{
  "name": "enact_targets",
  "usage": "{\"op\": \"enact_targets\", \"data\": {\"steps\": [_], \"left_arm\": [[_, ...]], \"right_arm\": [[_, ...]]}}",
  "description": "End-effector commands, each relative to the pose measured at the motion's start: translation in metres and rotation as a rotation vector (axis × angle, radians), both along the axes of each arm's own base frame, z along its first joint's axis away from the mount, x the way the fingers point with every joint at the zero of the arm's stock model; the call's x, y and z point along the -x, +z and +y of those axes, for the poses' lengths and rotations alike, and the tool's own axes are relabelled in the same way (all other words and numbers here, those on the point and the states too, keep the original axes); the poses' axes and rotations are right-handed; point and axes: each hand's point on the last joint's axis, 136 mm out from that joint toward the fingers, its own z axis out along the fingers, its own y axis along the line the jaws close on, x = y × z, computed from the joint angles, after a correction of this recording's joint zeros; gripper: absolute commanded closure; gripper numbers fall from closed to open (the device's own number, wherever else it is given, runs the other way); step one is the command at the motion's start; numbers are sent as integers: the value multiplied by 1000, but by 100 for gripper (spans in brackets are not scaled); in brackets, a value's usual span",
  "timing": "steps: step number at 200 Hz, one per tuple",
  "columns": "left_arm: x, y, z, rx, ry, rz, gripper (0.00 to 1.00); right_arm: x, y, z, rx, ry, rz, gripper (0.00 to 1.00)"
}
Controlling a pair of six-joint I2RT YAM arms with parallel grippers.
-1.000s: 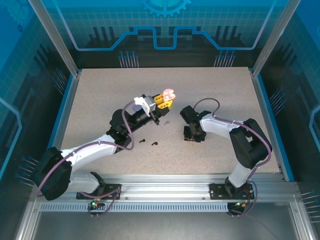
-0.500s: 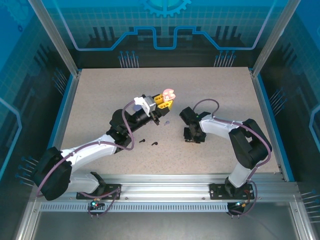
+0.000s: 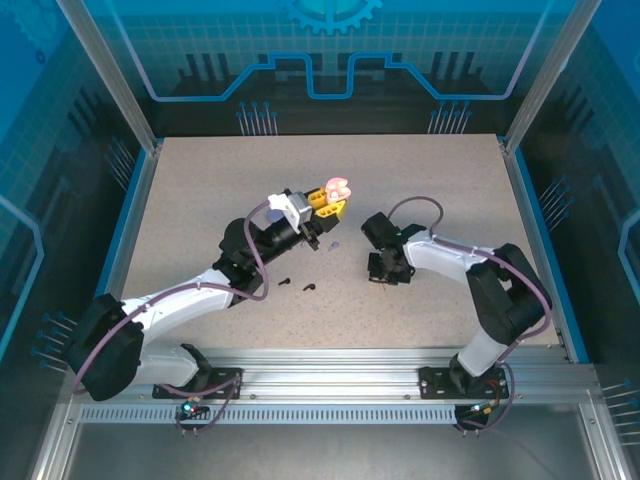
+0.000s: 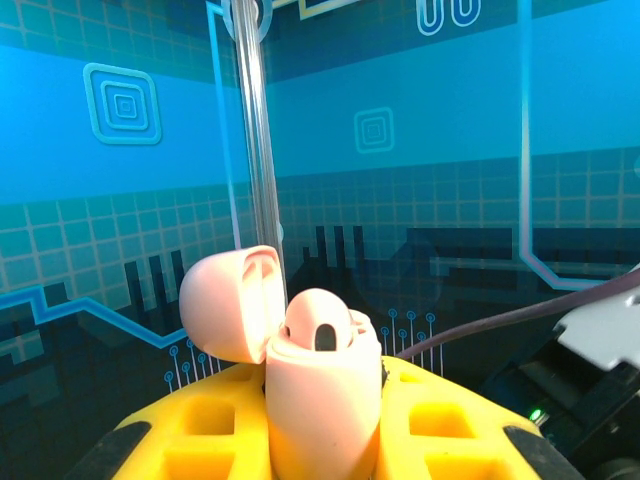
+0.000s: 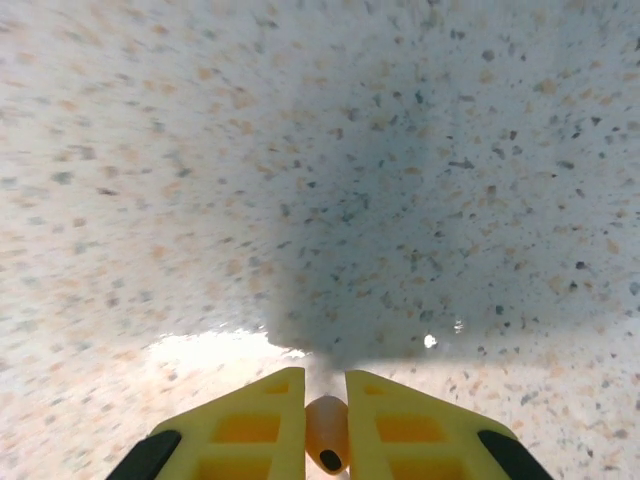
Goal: Insert the wireless bluetooth earbuds into the charging case
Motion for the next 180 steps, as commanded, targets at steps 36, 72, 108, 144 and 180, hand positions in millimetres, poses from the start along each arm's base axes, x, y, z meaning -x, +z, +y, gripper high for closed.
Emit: {"op": "enact_targets", "data": {"steps": [36, 72, 108, 144, 180], "left_arm": [[9, 12, 2, 17, -14, -39, 100], [10, 13, 0, 16, -31, -38, 100], [10, 12, -2, 22, -46, -29, 100], [11, 13, -5, 30, -67, -19, 100], [8, 15, -7, 35, -71, -13, 100]], "right_arm": [[-19, 102, 13, -262, -5, -243, 85], [-34, 202, 7, -420, 7, -467, 84], [-38, 301, 6, -542, 63, -687, 84], [-33, 377, 21, -693, 155, -868, 84], [-24, 412, 37, -783, 249, -990, 83]]}}
